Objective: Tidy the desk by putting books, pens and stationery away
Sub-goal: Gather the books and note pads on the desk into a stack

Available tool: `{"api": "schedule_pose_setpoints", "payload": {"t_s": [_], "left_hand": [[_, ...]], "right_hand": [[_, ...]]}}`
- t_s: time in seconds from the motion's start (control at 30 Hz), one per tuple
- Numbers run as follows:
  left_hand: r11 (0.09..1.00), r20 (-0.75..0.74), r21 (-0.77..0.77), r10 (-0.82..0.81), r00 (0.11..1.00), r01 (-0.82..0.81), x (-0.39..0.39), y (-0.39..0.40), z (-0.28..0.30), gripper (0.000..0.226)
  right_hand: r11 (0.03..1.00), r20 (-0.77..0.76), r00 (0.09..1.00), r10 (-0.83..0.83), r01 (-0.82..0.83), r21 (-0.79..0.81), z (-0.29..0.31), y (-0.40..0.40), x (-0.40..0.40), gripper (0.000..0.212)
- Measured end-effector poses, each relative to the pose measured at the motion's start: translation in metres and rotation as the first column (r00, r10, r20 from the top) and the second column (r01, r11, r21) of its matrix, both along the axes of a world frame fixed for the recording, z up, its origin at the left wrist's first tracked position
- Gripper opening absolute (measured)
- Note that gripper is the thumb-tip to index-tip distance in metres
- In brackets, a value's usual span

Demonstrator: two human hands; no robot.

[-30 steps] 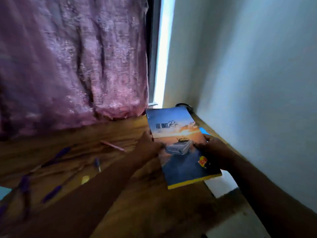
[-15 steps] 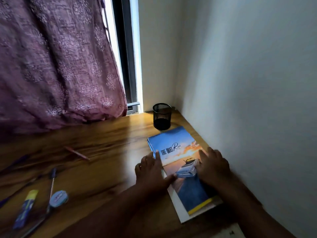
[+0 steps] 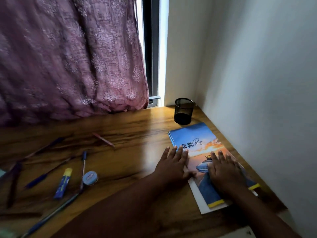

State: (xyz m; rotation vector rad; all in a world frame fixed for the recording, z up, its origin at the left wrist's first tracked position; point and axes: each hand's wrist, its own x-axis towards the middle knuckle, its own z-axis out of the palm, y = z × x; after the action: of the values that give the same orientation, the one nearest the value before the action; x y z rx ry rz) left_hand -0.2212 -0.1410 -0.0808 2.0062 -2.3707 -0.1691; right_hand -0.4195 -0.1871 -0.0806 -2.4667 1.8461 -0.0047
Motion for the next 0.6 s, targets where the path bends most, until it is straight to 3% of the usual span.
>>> {"api": "schedule_pose_setpoints", "payload": {"t_s": [0.13, 0.3, 0.4, 0.5, 0.6], "left_hand": [[0.998, 0.036, -0.068, 0.013, 0.999, -0.011, 0.038, 0.027, 0.021, 0.107], [0.985, 0.08, -0.12, 0.132, 0.988, -0.122, 0.132, 0.09, 0.048, 0.091], [0.959, 0.127, -0.154, 0.258, 0.958, -0.238, 0.22, 0.146, 0.056, 0.084], [0.924, 0.121, -0.19, 0.357, 0.926, -0.331, 0.321, 0.21, 0.063, 0.077], [0.862, 0.109, -0.256, 0.475, 0.873, -0.437, 0.431, 0.283, 0.062, 0.072]], "right_hand": [[0.999, 0.047, 0.999, -0.023, 0.025, -0.036, 0.027, 0.002, 0.038, 0.063], [0.962, 0.21, 0.946, 0.245, -0.21, -0.175, 0.062, 0.043, 0.161, 0.057], [0.894, 0.219, 0.875, 0.431, -0.381, -0.236, 0.07, 0.081, 0.259, 0.058], [0.78, 0.185, 0.762, 0.62, -0.573, -0.252, 0.072, 0.13, 0.37, 0.081], [0.729, 0.26, 0.682, 0.684, -0.643, -0.232, 0.08, 0.204, 0.495, 0.074]]}}
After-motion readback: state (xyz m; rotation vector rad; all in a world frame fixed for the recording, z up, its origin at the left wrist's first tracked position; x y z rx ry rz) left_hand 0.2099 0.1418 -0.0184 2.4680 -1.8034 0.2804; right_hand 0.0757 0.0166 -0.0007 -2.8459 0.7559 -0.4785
